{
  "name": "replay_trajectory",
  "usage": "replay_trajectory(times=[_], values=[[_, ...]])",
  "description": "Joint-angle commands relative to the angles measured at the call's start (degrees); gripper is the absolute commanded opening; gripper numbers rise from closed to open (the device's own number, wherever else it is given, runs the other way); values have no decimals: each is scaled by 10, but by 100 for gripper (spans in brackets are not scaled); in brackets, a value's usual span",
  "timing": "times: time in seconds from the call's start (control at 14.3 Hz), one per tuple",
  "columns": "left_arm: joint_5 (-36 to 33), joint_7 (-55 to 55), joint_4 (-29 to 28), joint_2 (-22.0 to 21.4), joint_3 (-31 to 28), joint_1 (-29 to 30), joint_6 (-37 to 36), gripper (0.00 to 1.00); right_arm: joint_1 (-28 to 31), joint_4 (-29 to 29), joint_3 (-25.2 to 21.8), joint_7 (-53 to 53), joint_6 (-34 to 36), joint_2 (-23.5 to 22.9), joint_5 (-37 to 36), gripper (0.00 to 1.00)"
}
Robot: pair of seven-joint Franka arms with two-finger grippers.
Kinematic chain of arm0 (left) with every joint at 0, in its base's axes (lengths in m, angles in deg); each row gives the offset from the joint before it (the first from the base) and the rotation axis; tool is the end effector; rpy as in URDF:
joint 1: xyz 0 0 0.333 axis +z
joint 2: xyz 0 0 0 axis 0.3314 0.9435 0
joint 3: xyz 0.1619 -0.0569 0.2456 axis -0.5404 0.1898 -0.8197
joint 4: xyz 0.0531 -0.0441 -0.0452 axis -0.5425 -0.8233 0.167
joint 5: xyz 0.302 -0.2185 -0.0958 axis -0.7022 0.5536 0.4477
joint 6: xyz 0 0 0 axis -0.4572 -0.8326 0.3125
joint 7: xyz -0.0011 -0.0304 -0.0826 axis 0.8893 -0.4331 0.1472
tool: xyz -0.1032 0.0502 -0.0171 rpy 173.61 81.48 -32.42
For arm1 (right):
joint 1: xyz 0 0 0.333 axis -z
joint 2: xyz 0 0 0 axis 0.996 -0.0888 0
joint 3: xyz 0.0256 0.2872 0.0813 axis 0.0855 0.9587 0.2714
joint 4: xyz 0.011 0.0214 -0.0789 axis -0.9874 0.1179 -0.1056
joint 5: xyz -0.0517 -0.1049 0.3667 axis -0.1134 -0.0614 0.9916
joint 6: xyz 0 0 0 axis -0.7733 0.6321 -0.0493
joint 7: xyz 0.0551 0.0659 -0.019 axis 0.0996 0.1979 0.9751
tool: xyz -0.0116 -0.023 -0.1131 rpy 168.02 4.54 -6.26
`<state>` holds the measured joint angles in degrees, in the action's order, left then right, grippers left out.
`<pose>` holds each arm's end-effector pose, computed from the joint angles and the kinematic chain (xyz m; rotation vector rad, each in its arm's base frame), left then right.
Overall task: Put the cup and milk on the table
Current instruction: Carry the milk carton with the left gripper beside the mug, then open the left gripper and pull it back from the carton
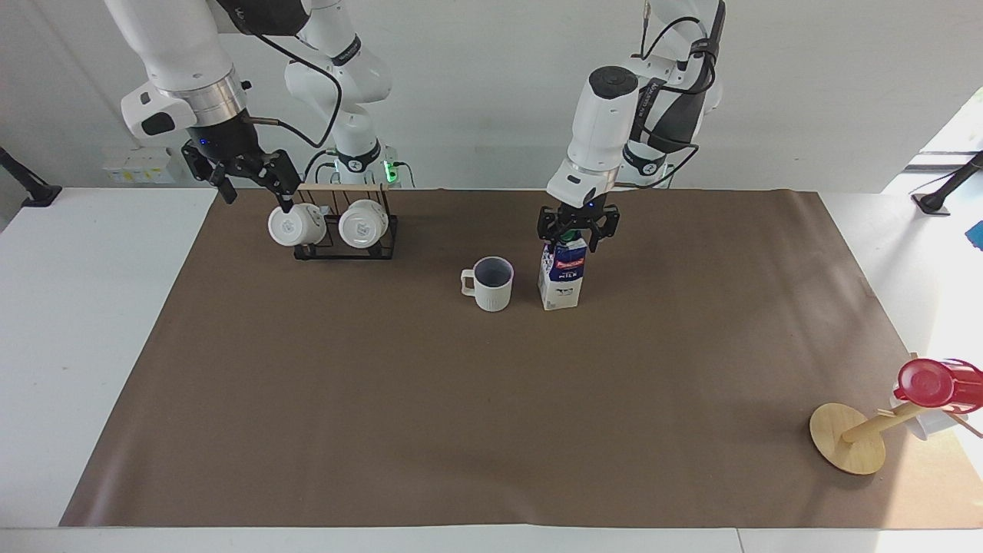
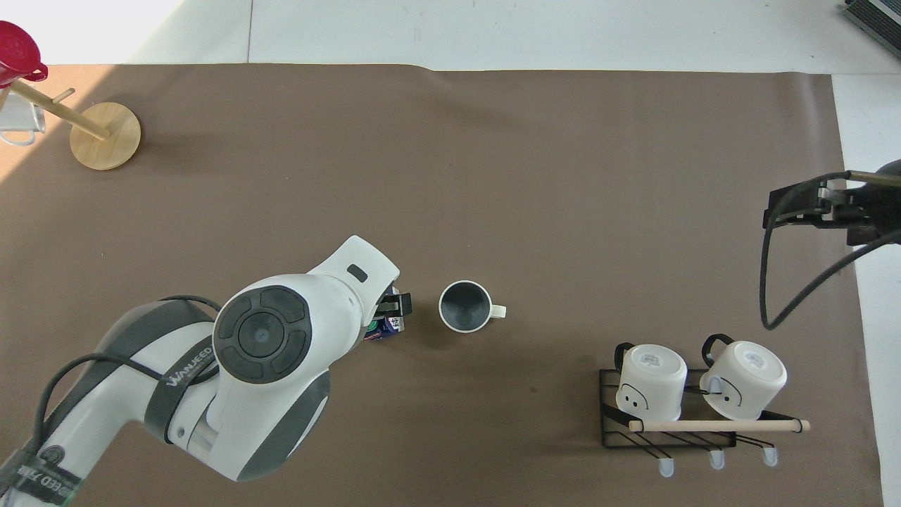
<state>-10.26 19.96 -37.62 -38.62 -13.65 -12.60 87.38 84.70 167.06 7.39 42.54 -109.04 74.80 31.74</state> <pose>0.4387 -0.3100 0.4349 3.0718 0.0500 0.1672 0.5437 0.0107 0.6150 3.1131 -0.3379 0.0465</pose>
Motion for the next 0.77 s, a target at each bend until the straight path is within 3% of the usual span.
replay_trajectory(times=[0.0, 0.21, 0.7], values=[[33, 6, 50, 8, -8, -7, -57, 100, 7, -5, 1, 15, 4, 0, 12, 100], [43, 4, 105, 7, -8, 9, -131, 100, 7, -5, 1, 15, 4, 0, 12, 100], [35, -126, 141, -29, -15, 93, -233, 100, 7, -5, 1, 15, 4, 0, 12, 100]])
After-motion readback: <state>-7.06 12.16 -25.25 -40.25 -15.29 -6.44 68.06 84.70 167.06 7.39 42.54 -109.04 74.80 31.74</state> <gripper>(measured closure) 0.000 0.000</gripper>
